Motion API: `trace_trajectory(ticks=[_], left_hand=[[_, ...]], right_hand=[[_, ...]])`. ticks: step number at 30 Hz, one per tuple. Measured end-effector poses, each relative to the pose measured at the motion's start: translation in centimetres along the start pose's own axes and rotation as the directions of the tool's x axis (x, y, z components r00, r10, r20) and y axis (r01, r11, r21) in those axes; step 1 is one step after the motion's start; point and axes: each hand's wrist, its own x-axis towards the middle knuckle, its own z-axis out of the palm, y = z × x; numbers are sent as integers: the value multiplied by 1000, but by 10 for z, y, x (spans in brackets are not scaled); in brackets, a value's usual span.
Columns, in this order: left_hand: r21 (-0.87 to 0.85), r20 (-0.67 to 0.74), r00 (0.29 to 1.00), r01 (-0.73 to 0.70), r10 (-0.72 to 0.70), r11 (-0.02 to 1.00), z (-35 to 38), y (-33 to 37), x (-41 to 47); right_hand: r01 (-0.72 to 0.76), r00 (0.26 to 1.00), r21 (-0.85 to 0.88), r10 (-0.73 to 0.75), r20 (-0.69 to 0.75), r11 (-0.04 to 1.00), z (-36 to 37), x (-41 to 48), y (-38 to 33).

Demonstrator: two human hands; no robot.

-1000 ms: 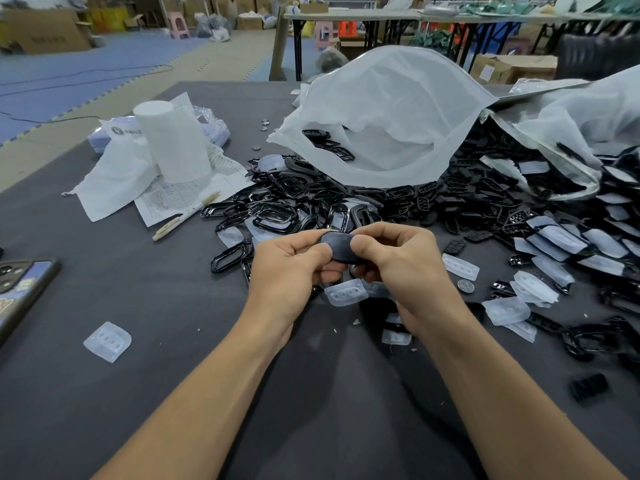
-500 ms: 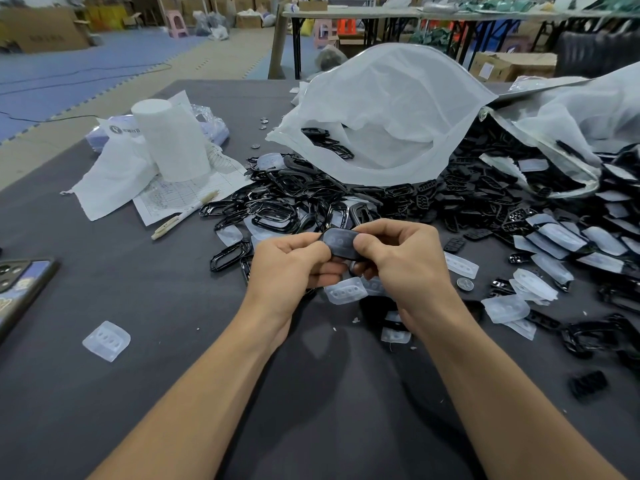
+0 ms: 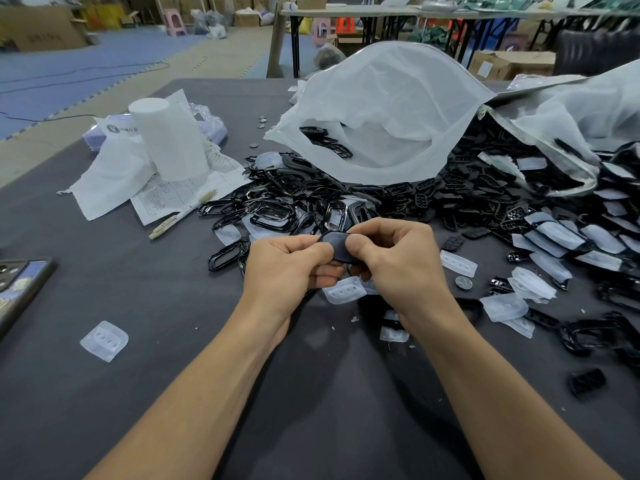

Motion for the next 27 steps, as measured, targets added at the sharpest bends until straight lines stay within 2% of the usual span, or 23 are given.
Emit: trace_trajectory(ticks=[6, 14, 18, 27], left_hand=[[45, -21, 1000, -21, 22, 999, -1, -2, 2], [121, -39, 989, -137, 143, 983, 0, -4, 1], [225, -29, 966, -242, 255, 944, 0, -3, 0], [211, -40, 947, -304, 319, 929, -1, -4, 2]], right_hand=[[-56, 998, 50, 55, 27, 997, -1, 1, -1], [-40, 994, 39, 35, 105, 998, 1, -2, -2], [-16, 993, 44, 11, 114, 999, -1, -1, -2], [-62, 976, 192, 19, 216, 979, -8, -1, -5]])
